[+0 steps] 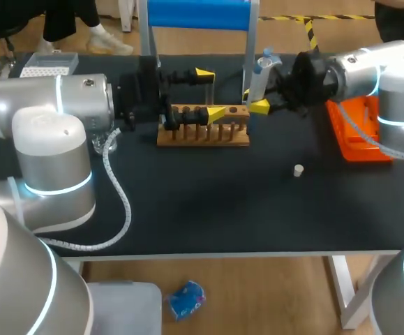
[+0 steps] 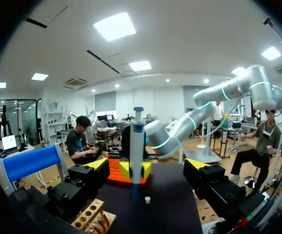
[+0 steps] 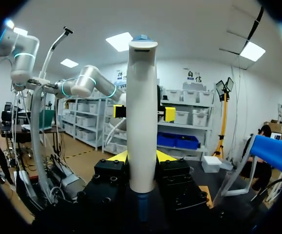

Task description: Invert the test tube, pick up the pipette, mount the tip to pipette, aspirate from beaker and dispense into the tube, eject the tip, return the pipette, and cap with the stopper.

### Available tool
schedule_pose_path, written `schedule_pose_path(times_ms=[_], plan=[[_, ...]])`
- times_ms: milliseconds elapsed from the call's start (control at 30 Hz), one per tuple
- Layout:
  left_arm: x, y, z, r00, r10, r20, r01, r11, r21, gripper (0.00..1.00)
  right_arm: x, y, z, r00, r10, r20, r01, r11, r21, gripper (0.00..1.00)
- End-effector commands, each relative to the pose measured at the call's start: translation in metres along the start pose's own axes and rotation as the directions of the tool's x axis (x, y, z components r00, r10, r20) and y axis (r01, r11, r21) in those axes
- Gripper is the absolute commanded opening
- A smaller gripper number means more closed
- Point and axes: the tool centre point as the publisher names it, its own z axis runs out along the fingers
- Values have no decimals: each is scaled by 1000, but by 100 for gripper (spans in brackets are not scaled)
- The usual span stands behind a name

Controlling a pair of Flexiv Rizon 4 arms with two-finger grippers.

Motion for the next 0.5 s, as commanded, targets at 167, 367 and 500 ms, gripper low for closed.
schedule_pose_path(times_ms=[167, 367, 500], plan=[[-3, 4, 2, 1000, 7, 8, -7, 1000, 15, 100, 12, -1, 27, 996, -9, 90, 9, 1000, 6, 0], [-6, 7, 6, 999, 11, 30, -12, 1000, 18, 100, 10, -3, 38, 995, -10, 102, 10, 1000, -3, 0], [-6, 7, 6, 999, 11, 30, -12, 1000, 18, 100, 9, -3, 39, 995, -9, 103, 10, 1000, -4, 0]])
